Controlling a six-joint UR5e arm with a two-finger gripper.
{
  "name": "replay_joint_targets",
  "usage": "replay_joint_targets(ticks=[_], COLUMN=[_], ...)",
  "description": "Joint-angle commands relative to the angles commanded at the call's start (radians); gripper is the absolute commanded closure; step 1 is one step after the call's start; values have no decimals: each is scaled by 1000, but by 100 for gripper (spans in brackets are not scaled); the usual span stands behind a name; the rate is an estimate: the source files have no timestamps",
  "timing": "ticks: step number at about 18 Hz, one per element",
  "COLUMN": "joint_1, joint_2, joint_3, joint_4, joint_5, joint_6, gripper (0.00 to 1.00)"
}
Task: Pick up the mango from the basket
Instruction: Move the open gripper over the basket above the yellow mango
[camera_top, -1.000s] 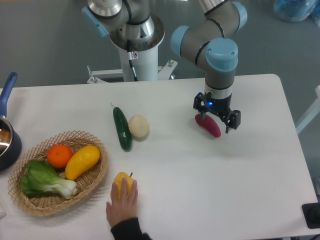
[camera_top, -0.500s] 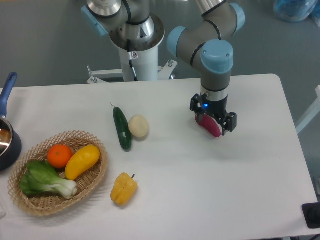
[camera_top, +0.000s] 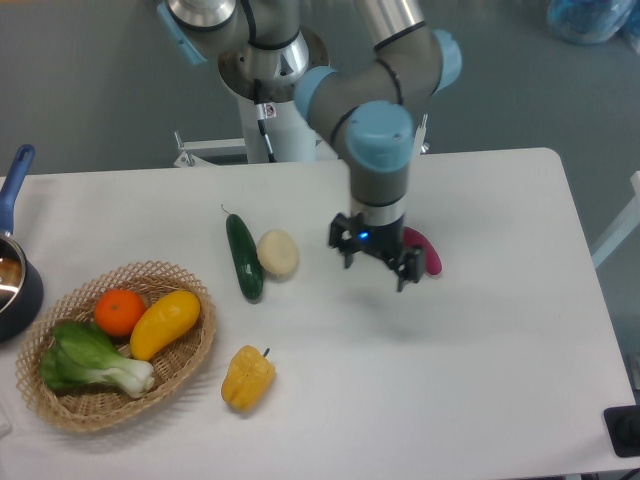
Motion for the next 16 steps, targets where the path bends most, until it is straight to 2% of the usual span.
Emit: replay_joint_targets(ticks=[3, 5, 6, 8, 12, 16], joint_1=[-55, -90, -112, -182, -241, -321], joint_2=[-9, 1, 11, 15, 15, 9], joint_3=[49, 49, 44, 38, 12, -5], joint_4=[2, 2, 0, 0, -3, -1], joint_5=[-84, -185, -198, -196, -181, -111], joint_6=[21, 15, 15, 12, 0, -23], gripper=[0, 0, 0, 0, 0, 0])
